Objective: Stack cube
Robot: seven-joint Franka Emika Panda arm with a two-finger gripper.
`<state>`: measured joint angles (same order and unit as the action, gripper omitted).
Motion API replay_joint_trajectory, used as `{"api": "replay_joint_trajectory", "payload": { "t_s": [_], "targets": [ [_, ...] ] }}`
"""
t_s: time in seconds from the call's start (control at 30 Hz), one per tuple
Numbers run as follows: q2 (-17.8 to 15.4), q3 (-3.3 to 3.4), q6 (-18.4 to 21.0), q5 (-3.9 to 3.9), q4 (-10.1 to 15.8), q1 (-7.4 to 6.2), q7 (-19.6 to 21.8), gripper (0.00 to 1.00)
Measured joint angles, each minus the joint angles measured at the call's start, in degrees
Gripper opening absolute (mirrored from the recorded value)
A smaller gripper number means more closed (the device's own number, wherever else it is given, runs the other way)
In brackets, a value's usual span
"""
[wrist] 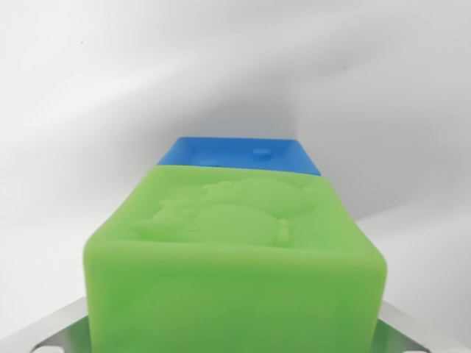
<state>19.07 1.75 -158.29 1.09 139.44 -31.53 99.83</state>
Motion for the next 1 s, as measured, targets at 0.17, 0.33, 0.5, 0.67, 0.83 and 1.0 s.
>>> {"api": "replay_joint_trajectory", "payload": {
  "t_s": [0.17,0.33,0.5,0.67,0.83,1.0],
  "targets": [
    [0.2,-0.01,-0.2,0.02,-0.1,0.02,0.0,1.0],
    [0.2,-0.01,-0.2,0.03,-0.1,0.02,0.0,1.0],
    [0.2,-0.02,-0.2,0.03,-0.1,0.02,0.0,1.0],
    [0.2,-0.02,-0.2,0.03,-0.1,0.02,0.0,1.0],
    [0.2,-0.03,-0.2,0.03,-0.1,0.02,0.0,1.0],
    [0.2,-0.03,-0.2,0.03,-0.1,0.02,0.0,1.0]
  ]
}}
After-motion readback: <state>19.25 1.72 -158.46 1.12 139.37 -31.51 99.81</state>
